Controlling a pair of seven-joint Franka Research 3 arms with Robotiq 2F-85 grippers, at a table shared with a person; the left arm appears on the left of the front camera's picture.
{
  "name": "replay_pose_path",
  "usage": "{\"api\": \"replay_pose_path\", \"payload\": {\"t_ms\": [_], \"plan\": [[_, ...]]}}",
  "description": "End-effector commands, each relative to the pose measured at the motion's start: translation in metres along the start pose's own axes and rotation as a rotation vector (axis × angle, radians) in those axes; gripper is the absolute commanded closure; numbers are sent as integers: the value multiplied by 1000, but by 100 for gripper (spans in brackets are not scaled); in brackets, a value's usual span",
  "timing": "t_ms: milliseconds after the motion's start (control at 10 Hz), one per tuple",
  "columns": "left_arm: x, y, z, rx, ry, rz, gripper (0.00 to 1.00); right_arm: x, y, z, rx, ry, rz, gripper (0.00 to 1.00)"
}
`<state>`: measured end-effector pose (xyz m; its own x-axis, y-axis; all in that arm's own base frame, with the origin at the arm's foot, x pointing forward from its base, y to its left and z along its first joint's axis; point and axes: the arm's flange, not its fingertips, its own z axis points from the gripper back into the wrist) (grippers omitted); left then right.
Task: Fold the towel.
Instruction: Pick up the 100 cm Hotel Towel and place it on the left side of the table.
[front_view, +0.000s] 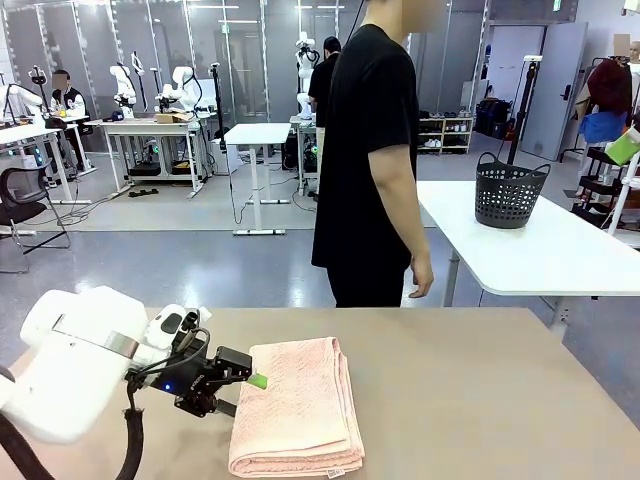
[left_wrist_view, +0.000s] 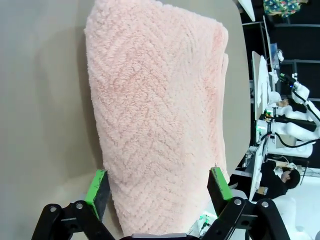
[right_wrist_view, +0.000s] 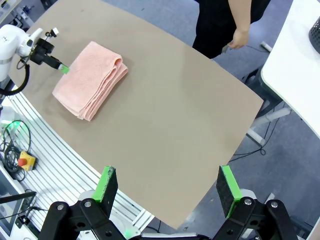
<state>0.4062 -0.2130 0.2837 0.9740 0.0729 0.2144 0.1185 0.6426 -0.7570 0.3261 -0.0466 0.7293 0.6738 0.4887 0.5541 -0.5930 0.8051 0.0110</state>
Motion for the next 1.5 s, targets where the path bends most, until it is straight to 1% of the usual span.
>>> {"api": "replay_pose_path", "payload": {"t_ms": [0, 200, 300, 400, 500, 600, 800, 900, 1000, 1100, 1400], "plan": [[0, 6, -18, -27, -21, -9, 0, -1, 0, 0, -7, 4, -6, 0], [0, 9, -24, -71, -15, 5, 0, -1, 0, 0, -7, 4, -6, 0], [-1, 12, -24, -89, -29, 12, 0, -1, 0, 0, -7, 4, -6, 0], [-1, 14, -23, -96, -33, 0, 47, -1, 0, 0, -7, 4, -6, 0], [-1, 15, -22, -110, -37, 1, 60, -1, 0, 0, -7, 4, -6, 0], [-1, 16, -21, -110, -39, 2, 100, -1, 0, 0, -7, 4, -6, 0], [1, 17, -18, -114, -28, 9, 100, -1, 0, 0, -7, 4, -6, 0], [3, 16, -14, -112, -38, 1, 88, -1, 0, 0, -7, 4, -6, 0], [4, 17, -12, -110, -39, -1, 98, -1, 0, 0, -7, 4, -6, 0], [4, 17, -10, -112, -38, 0, 100, -1, 0, 0, -7, 4, -6, 0], [5, 26, 5, -137, -47, 4, 100, -1, 0, 0, -7, 4, -6, 0]]}}
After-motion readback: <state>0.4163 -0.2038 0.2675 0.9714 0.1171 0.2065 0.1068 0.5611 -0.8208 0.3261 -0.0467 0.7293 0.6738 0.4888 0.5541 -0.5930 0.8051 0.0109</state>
